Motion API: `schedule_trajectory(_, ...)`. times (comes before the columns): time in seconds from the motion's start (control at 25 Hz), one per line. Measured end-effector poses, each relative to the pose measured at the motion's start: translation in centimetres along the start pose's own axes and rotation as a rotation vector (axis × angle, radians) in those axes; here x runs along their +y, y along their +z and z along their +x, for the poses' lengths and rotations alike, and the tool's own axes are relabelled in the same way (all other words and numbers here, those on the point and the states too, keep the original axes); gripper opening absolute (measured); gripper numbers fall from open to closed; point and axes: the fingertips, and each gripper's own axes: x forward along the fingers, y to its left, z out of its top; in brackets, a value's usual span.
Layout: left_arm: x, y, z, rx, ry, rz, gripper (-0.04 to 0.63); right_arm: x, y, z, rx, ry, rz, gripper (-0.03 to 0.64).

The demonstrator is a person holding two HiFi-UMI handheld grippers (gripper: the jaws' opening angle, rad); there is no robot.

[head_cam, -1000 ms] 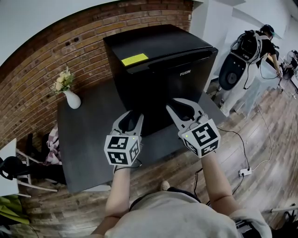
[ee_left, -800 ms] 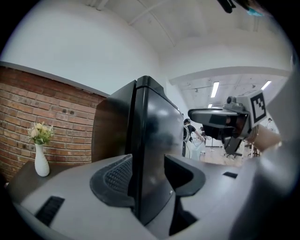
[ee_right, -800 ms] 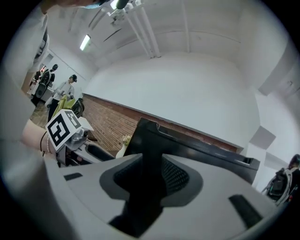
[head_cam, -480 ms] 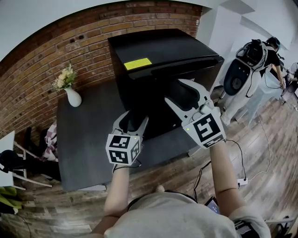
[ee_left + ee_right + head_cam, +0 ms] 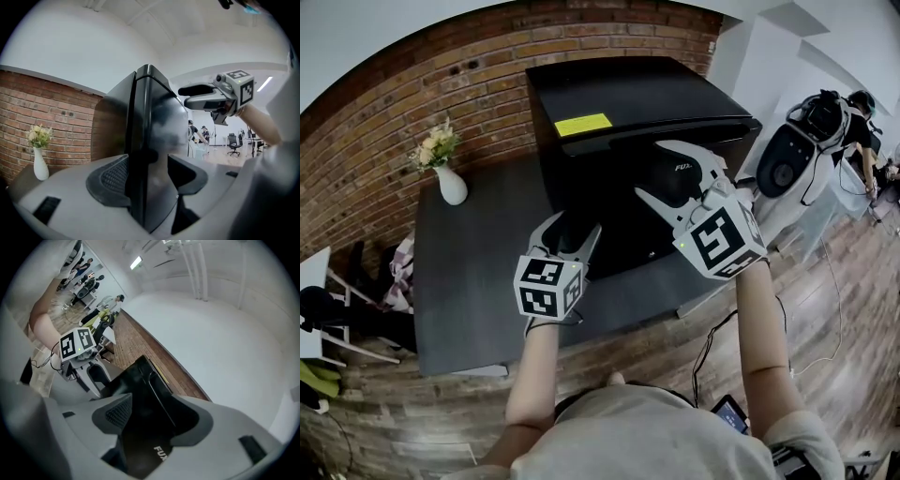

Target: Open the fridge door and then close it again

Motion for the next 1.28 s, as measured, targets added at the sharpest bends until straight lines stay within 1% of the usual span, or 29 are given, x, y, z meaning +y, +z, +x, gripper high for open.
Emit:
schedule_trajectory(0.32, 0.3, 0.0, 0.5, -0.004, 0.017, 0.0, 0.239, 0.0, -1.2, 1.0, 0.041, 0.059, -0.084, 0.253)
schedule_trajectory(0.48, 0.2, -0.3, 0.7, 0.009, 0.017, 0.005, 0.238, 0.2, -1.7, 1.6, 0.071, 0.059, -0.151, 0.25)
schedule_trajectory(0.64, 0.4, -0.4, 0.9, 0.008, 0.024, 0.001, 0.233, -0.1, -1.8, 1.9, 0.079, 0.049, -0.191, 0.222)
schedule_trajectory(0.92, 0.5, -0.3, 1.1, 0.009, 0.018, 0.01, 0.222, -0.2, -1.8, 2.1, 0.063, 0.055, -0.185, 0.219)
schedule_trajectory(1.04, 0.5, -0.2, 1.1, -0.007, 0.013, 0.017, 0.22, -0.2, -1.8, 2.0, 0.068, 0.046, -0.188, 0.216)
schedule_trajectory(1.28, 0.5, -0.4, 1.0, -0.018, 0.017, 0.008, 0.217, -0.1, -1.8, 2.1, 0.067, 0.044, -0.19, 0.212)
